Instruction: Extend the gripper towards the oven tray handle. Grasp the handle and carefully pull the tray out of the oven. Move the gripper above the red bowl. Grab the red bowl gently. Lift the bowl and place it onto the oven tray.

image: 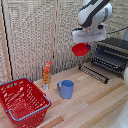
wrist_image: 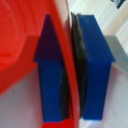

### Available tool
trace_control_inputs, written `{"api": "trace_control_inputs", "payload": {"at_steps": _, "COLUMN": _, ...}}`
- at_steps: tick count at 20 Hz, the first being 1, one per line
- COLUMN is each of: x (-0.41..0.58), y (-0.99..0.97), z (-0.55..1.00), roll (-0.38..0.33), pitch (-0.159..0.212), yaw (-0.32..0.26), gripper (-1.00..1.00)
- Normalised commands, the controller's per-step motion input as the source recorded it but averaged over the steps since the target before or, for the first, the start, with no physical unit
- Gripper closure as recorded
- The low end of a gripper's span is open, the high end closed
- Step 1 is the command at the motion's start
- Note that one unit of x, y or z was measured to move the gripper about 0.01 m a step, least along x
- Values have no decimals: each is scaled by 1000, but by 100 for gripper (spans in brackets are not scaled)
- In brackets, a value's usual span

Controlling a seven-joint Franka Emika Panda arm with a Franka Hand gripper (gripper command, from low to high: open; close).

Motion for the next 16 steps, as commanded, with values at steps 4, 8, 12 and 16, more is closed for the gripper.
{"api": "trace_control_inputs", "payload": {"at_steps": 4, "x": -41, "y": -521, "z": 10, "roll": 0, "pitch": 0, "yaw": -261, "gripper": 100}}
{"api": "trace_control_inputs", "payload": {"at_steps": 8, "x": -49, "y": -498, "z": 0, "roll": 0, "pitch": 0, "yaw": -271, "gripper": 100}}
{"api": "trace_control_inputs", "payload": {"at_steps": 12, "x": -51, "y": -576, "z": 9, "roll": 0, "pitch": 0, "yaw": -240, "gripper": 100}}
{"api": "trace_control_inputs", "payload": {"at_steps": 16, "x": -14, "y": -674, "z": 3, "roll": 0, "pitch": 0, "yaw": -203, "gripper": 100}}
